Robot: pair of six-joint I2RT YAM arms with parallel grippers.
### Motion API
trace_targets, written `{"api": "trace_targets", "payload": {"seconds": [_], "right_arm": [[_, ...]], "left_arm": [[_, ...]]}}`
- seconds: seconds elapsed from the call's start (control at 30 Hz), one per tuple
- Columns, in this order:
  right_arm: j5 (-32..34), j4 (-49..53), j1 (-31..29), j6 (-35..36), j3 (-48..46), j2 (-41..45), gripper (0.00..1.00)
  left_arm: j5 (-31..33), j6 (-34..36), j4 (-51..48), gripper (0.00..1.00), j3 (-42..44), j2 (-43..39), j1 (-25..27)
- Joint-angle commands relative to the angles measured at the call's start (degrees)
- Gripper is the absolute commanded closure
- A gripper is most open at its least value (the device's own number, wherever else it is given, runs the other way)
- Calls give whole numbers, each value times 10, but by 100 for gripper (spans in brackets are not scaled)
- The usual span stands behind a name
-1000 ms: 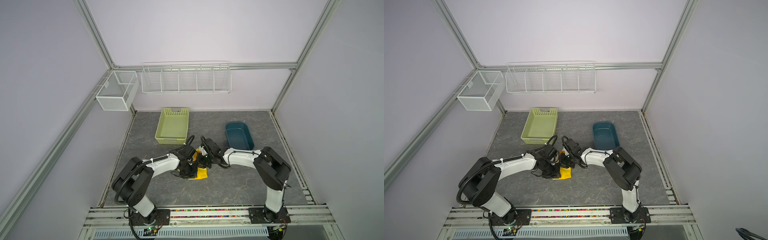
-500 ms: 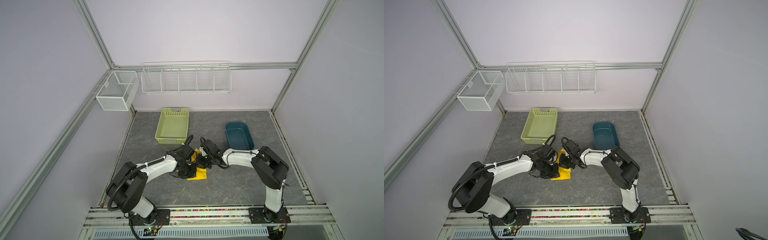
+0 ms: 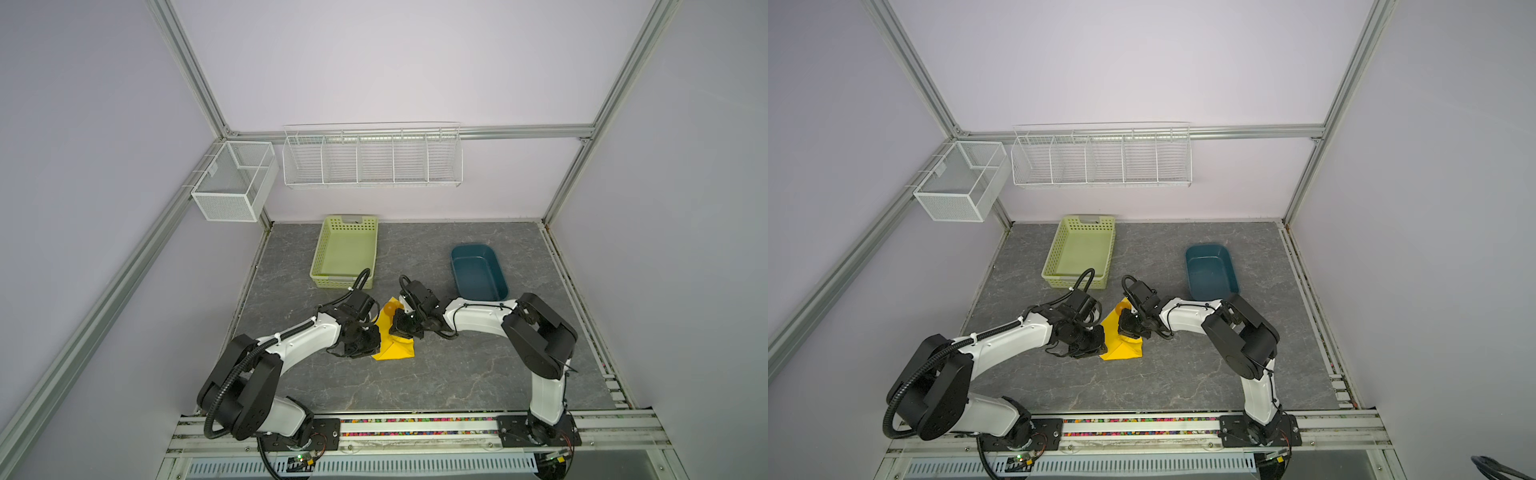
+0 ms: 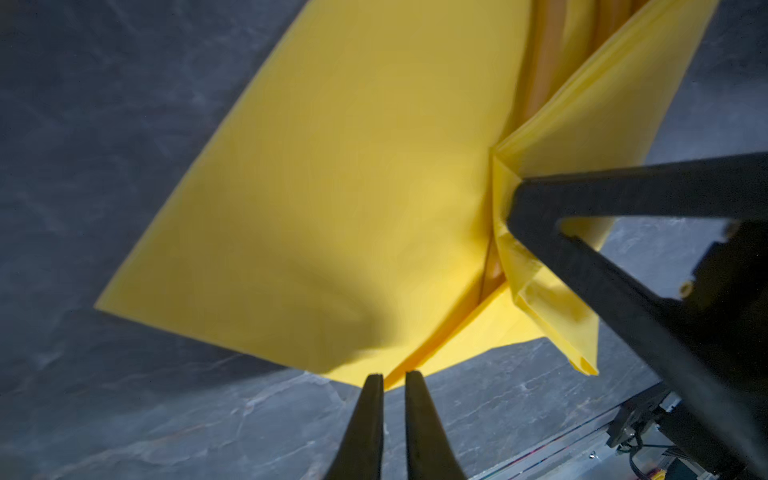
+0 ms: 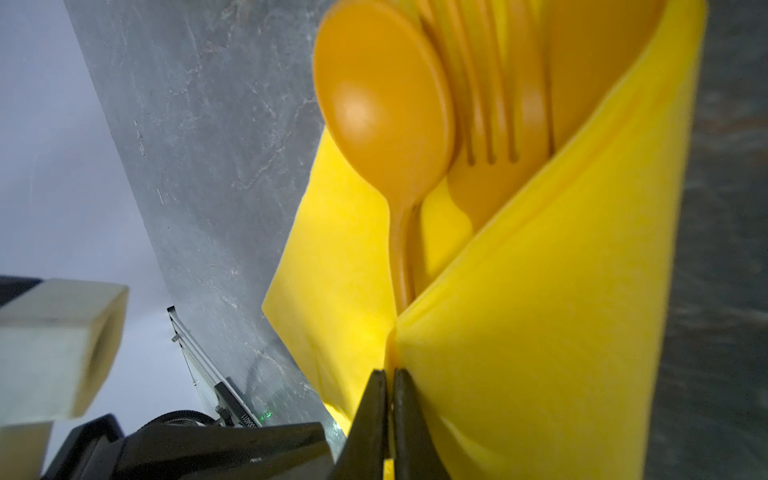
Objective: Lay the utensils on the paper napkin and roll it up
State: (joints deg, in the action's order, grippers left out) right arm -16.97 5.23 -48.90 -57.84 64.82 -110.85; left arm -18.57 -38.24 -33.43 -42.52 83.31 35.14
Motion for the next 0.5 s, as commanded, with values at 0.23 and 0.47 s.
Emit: {"api": "trace_targets", "payload": {"seconds": [0.23,0.47], "right_arm": [[-22,-46,-3,-10,-5,-15,89],[-29,-52,-3,-14,-7,-31,89]], "left_arm": [[-19,13,16,87,10,25,-1],[-20,13,18,87,10,26,-2]]}}
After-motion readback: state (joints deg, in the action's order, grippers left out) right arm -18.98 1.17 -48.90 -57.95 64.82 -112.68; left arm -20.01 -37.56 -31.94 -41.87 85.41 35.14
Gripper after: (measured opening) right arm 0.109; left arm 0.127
